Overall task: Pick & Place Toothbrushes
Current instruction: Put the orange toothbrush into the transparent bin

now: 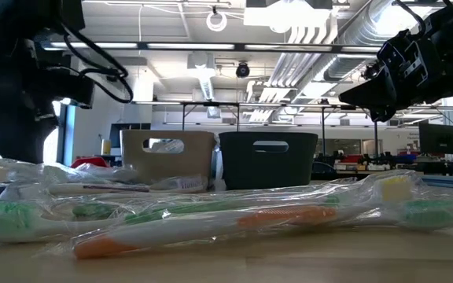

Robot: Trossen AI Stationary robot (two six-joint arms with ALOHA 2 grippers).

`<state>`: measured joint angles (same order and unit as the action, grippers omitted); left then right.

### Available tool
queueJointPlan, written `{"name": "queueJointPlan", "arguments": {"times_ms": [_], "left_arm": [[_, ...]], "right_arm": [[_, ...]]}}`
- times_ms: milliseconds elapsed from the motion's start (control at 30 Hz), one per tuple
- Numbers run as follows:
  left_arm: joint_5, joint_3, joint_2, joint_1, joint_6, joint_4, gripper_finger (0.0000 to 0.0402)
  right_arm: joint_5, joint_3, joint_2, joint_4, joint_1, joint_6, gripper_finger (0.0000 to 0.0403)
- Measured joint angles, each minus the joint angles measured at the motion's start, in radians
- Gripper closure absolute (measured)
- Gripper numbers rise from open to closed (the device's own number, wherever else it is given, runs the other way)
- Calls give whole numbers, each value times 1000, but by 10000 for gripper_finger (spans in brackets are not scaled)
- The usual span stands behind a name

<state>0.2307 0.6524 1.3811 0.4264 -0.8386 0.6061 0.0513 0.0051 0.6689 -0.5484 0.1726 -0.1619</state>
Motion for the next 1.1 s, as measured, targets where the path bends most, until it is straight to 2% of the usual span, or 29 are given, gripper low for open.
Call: {"name": "queueJointPlan", "arguments": {"times_ms": [267, 733, 867, 1100], "left_arm": [[-1, 44, 0, 0, 15, 29, 379], [-85, 206, -1, 0, 159, 74, 379], [-85, 259, -1, 0, 206, 77, 379], [-50, 312, -2, 0, 192, 70, 380]], "right_arm": [[0, 0, 0, 0, 0, -2, 398], [0, 0, 0, 0, 0, -3, 398], [0, 0, 0, 0, 0, -3, 398], [0, 0, 0, 0, 0, -3, 398]]}}
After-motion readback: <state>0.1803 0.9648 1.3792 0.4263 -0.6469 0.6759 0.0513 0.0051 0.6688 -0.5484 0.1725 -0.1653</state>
